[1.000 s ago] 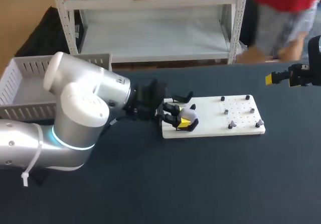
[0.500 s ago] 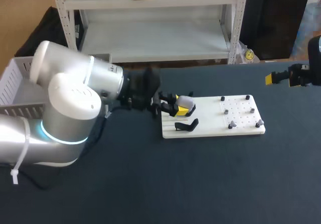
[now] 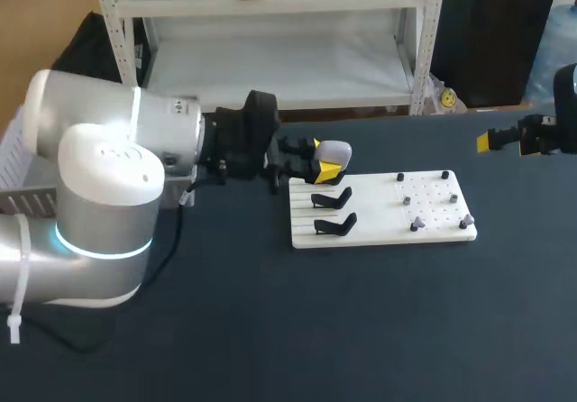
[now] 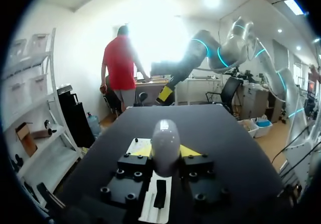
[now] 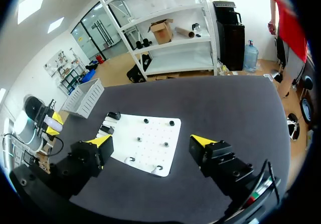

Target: Pick up each earbud case from the left stands, insert the matching earbuds, close the lid, and place the case in the box.

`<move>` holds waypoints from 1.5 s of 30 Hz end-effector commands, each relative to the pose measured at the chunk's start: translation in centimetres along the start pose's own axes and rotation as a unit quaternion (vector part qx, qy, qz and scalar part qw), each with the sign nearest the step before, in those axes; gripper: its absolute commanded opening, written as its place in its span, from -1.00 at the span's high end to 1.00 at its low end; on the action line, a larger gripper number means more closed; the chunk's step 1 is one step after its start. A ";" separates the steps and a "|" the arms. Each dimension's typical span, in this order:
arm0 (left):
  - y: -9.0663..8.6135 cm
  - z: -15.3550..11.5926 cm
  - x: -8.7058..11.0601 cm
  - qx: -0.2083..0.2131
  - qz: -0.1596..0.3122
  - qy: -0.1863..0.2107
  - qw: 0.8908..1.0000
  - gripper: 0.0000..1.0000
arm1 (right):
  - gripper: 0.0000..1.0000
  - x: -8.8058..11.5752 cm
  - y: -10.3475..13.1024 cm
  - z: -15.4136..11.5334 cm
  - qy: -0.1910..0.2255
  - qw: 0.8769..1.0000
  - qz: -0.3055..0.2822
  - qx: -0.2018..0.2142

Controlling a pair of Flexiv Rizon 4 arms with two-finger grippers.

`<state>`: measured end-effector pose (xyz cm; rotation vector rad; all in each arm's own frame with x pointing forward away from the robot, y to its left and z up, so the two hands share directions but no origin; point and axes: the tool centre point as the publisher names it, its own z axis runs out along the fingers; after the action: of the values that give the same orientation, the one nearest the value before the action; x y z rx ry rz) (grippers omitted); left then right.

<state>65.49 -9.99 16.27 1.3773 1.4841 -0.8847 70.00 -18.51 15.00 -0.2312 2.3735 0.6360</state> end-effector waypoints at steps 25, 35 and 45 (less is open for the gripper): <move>-1.0 0.5 0.2 -0.014 -0.004 -0.064 0.998 1.00 | -1.00 0.0 0.0 0.0 0.000 1.000 0.000 0.000; -0.9 1.3 -0.2 -0.003 -0.010 -0.096 0.995 1.00 | -1.00 0.4 3.8 0.0 0.006 0.999 -0.029 0.012; 1.8 2.9 -0.1 0.011 0.003 -0.095 0.995 1.00 | -1.00 1.2 8.7 -0.1 0.008 0.998 -0.057 0.007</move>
<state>66.34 -11.57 15.93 1.2516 1.3326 -0.9875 67.15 -11.77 17.30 -0.4000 2.3482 0.6487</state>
